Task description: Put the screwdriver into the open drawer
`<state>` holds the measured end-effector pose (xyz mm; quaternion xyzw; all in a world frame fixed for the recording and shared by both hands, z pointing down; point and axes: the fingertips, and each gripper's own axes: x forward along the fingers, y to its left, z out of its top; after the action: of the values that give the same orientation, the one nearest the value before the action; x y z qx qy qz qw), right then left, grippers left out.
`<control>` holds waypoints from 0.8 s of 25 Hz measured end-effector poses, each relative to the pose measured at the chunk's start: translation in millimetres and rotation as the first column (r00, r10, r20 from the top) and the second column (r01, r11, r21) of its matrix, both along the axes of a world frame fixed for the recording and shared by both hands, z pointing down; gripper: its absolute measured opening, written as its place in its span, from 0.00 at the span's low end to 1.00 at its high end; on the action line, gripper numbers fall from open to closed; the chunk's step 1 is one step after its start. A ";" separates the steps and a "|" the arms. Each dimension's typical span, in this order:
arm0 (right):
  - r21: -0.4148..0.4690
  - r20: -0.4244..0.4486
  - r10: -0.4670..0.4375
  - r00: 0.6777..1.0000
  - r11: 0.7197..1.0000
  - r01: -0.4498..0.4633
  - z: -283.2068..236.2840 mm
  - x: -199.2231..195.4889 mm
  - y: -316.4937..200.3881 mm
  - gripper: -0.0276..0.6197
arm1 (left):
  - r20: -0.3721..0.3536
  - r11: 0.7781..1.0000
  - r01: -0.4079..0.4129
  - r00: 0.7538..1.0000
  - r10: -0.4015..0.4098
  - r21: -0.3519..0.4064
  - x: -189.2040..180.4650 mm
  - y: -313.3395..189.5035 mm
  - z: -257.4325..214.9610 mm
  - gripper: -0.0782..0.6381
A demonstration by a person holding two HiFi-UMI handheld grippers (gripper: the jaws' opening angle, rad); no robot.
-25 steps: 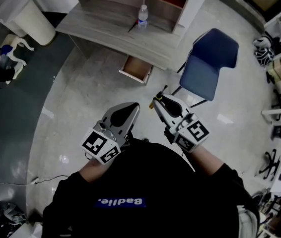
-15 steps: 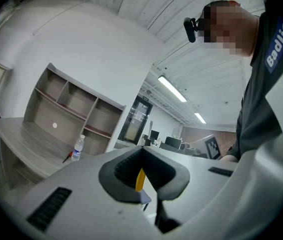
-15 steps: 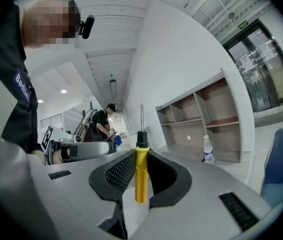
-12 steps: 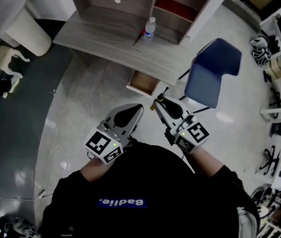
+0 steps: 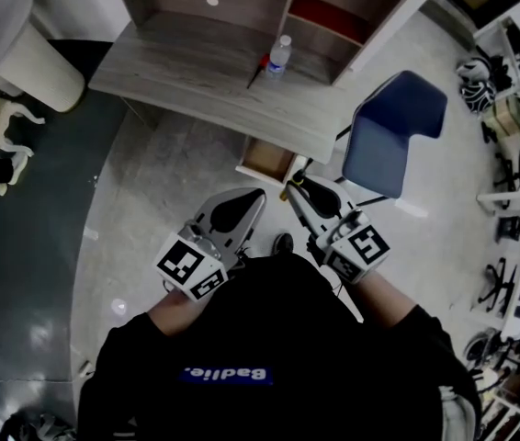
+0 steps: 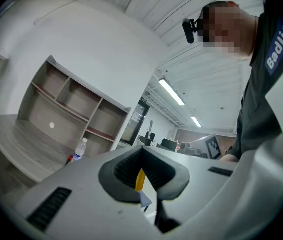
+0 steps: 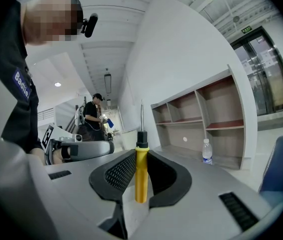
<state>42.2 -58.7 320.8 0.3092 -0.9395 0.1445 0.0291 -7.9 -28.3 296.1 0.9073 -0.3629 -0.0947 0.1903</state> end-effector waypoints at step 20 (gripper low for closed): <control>-0.134 -0.067 -0.092 0.994 0.988 0.082 75.6 11.4 -60.5 0.18 | 0.002 0.986 0.149 0.989 -0.149 -0.076 6.5 -59.0 32.8 0.11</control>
<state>53.6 -119.1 396.4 0.2704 -0.9389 0.1932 0.0899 -1.4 -87.3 328.9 0.8696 -0.4326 -0.0966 0.2177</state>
